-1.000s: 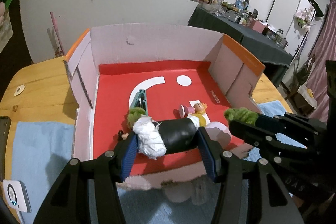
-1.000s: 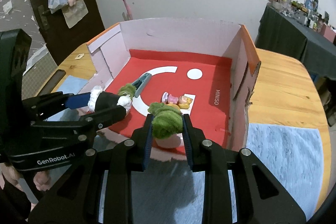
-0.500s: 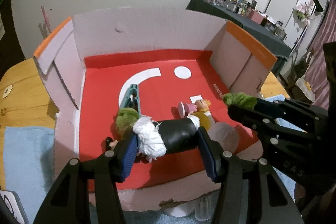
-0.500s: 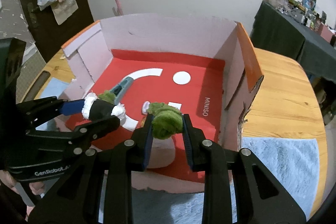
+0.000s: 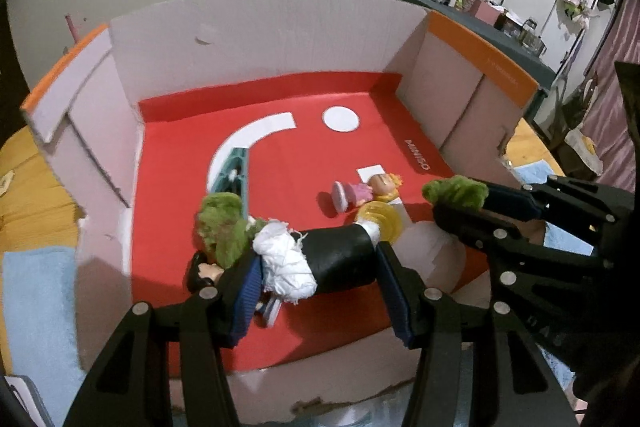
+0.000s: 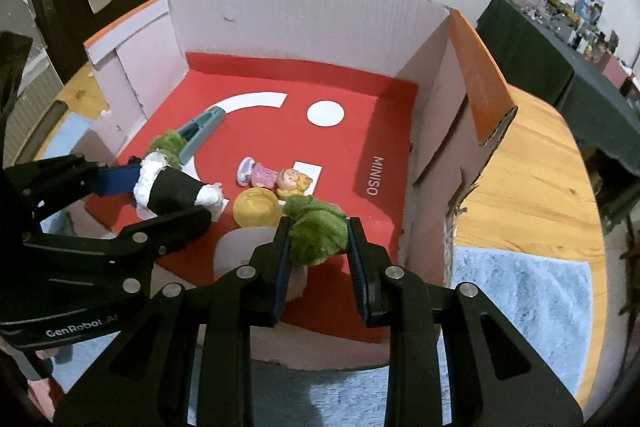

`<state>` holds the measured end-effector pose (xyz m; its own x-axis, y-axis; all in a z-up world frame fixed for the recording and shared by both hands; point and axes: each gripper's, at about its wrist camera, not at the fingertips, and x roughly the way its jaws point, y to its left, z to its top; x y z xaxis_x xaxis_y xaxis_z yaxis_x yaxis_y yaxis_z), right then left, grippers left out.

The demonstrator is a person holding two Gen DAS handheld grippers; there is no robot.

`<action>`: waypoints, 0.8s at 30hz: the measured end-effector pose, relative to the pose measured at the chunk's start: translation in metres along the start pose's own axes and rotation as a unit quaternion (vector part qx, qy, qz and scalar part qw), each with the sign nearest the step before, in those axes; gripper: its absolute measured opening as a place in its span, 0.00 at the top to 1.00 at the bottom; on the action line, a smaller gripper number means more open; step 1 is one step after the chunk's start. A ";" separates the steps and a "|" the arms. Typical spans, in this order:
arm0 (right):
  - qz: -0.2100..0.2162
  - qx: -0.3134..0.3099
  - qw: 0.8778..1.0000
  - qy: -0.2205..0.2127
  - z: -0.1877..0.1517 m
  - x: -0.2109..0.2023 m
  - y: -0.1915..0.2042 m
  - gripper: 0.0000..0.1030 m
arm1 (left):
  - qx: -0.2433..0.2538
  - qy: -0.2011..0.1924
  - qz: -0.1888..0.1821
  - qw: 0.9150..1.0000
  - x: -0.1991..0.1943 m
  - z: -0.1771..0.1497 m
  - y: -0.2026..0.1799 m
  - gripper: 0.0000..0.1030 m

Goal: Organize objects
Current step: 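Carry the black cylinder and green plush over the red-lined box with both tools, then lower the cylinder into the box with the left tool while the right tool lowers the plush, open both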

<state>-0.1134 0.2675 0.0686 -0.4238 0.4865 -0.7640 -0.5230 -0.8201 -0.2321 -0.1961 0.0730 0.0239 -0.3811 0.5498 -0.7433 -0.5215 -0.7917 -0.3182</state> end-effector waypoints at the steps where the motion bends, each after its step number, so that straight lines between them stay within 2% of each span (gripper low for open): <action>1: -0.002 -0.001 1.000 0.000 0.000 0.000 0.000 0.76 | 0.002 0.001 0.000 1.000 0.001 0.000 -0.002 0.45; 14: 0.009 -0.024 0.999 0.018 0.005 0.008 0.013 0.76 | -0.021 0.005 0.041 0.999 0.004 -0.002 0.033 0.45; 22: 0.067 -0.024 0.997 0.018 0.008 0.009 0.026 0.76 | -0.023 0.005 0.040 0.999 0.002 -0.002 0.040 0.45; 24: 0.065 -0.020 0.997 0.021 0.009 0.011 0.025 0.76 | -0.022 0.005 0.038 0.999 0.003 -0.002 0.039 0.45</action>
<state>-0.1371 0.2550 0.0600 -0.4543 0.3623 -0.8138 -0.4348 -0.8875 -0.1524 -0.2161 0.0429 0.0085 -0.4106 0.4847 -0.7723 -0.4572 -0.8423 -0.2855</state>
